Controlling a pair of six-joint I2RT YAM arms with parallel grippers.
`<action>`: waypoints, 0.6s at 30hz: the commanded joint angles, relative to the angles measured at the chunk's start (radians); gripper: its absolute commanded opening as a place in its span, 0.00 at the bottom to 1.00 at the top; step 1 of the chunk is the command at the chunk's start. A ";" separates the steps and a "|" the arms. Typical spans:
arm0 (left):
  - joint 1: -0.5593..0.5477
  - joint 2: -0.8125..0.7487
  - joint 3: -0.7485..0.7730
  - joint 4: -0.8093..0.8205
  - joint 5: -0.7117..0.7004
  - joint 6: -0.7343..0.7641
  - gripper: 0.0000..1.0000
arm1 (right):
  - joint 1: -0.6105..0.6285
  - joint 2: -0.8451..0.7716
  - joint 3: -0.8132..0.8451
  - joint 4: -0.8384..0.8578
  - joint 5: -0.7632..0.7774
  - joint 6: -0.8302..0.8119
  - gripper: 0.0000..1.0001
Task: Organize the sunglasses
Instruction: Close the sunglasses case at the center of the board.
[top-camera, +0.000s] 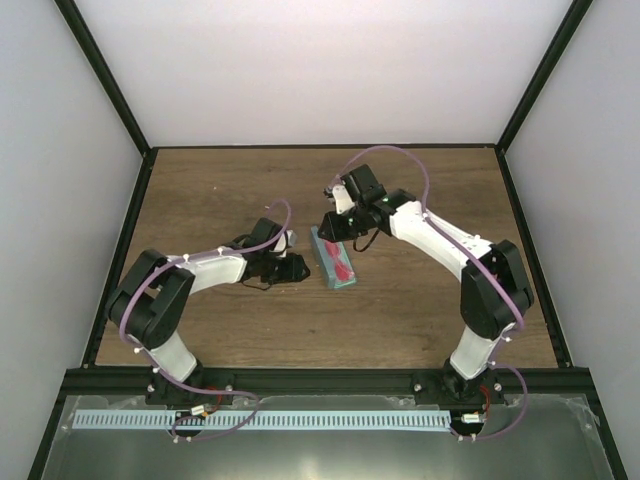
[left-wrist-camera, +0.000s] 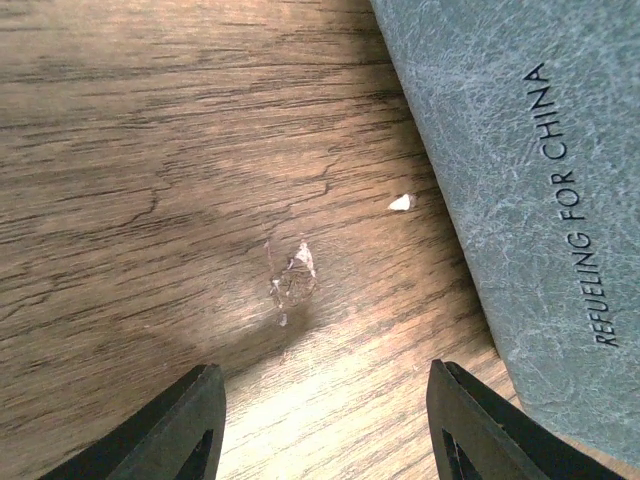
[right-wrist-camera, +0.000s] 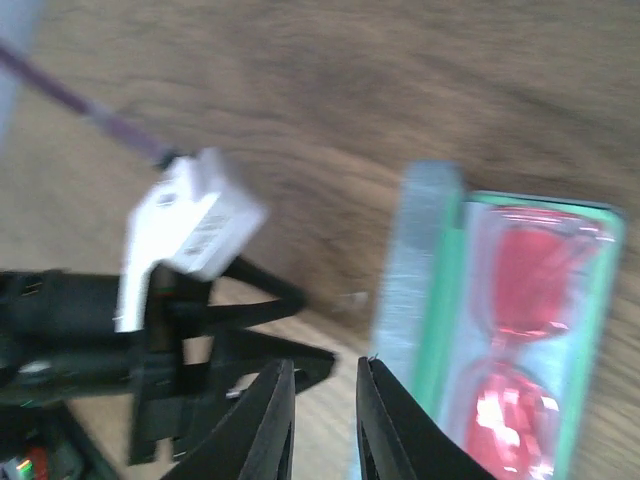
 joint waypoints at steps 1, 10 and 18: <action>-0.002 0.001 -0.023 -0.089 -0.053 -0.006 0.58 | 0.013 0.002 0.015 0.078 -0.286 -0.016 0.18; -0.002 -0.008 -0.056 -0.072 -0.085 -0.046 0.58 | 0.022 0.123 0.016 0.021 -0.323 -0.040 0.18; -0.002 -0.008 -0.068 -0.069 -0.090 -0.044 0.58 | 0.006 0.130 -0.018 0.010 -0.239 -0.010 0.17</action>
